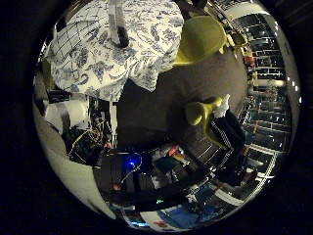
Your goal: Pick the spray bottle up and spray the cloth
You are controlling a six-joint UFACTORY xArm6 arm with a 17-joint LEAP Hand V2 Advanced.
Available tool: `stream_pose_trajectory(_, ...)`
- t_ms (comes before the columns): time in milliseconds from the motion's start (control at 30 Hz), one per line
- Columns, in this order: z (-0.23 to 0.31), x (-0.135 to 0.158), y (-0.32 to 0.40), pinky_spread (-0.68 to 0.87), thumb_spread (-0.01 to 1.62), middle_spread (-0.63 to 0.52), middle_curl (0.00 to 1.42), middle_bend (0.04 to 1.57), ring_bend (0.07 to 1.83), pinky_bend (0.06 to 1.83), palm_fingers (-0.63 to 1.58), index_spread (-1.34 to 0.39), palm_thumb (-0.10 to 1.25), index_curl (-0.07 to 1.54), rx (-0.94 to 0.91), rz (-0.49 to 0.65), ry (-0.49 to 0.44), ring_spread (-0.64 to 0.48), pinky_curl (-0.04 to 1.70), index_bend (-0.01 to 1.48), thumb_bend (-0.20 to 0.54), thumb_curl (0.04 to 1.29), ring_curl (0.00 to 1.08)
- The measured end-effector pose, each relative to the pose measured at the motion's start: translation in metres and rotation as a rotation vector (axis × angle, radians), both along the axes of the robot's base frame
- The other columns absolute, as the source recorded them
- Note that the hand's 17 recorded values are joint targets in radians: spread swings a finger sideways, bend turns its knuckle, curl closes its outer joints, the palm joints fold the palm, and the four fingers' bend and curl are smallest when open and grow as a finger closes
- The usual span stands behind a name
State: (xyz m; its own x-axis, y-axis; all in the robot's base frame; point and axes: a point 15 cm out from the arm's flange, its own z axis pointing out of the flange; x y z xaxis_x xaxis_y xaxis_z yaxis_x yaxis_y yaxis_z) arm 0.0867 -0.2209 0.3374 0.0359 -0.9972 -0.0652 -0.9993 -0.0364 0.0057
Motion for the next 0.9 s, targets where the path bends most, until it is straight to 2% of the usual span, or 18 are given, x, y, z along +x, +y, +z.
stream_pose_trajectory(100, -0.006, 0.005, 0.000, 0.12, 1.07, -0.44, 0.46, 0.52, 0.41, 0.23, 0.69, -0.57, 1.04, 0.51, 0.026, 0.002, -0.006, -0.28, 0.02, 0.22, -0.029, 0.33, 0.22)
stream_pose_trajectory(167, -0.009, 0.008, -0.003, 0.15, 1.08, -0.41, 0.45, 0.49, 0.42, 0.29, 0.64, -0.55, 0.93, 0.48, 0.047, -0.005, -0.012, -0.24, 0.03, 0.16, -0.054, 0.31, 0.22)
stream_pose_trajectory(267, -0.010, 0.009, -0.014, 0.19, 1.06, -0.38, 0.45, 0.46, 0.39, 0.35, 0.59, -0.53, 0.75, 0.45, 0.075, -0.051, -0.034, -0.18, 0.05, 0.17, -0.053, 0.27, 0.22)
stream_pose_trajectory(400, -0.008, 0.011, -0.027, 0.22, 1.03, -0.29, 0.43, 0.40, 0.43, 0.46, 0.47, -0.48, 0.57, 0.38, 0.125, -0.132, -0.100, -0.10, 0.09, 0.12, -0.044, 0.25, 0.23)
stream_pose_trajectory(467, -0.007, 0.018, -0.033, 0.23, 1.01, -0.24, 0.42, 0.39, 0.47, 0.52, 0.41, -0.44, 0.52, 0.33, 0.157, -0.176, -0.162, -0.06, 0.11, 0.12, -0.038, 0.25, 0.24)
stream_pose_trajectory(667, -0.018, 0.036, -0.057, 0.24, 0.99, -0.17, 0.42, 0.40, 0.48, 0.60, 0.36, -0.42, 0.49, 0.29, 0.276, -0.317, -0.354, 0.01, 0.12, 0.17, -0.028, 0.27, 0.24)
stream_pose_trajectory(900, -0.056, 0.047, -0.098, 0.28, 0.93, -0.09, 0.41, 0.42, 0.53, 0.67, 0.25, -0.32, 0.49, 0.25, 0.449, -0.479, -0.528, 0.08, 0.15, 0.11, -0.029, 0.29, 0.26)
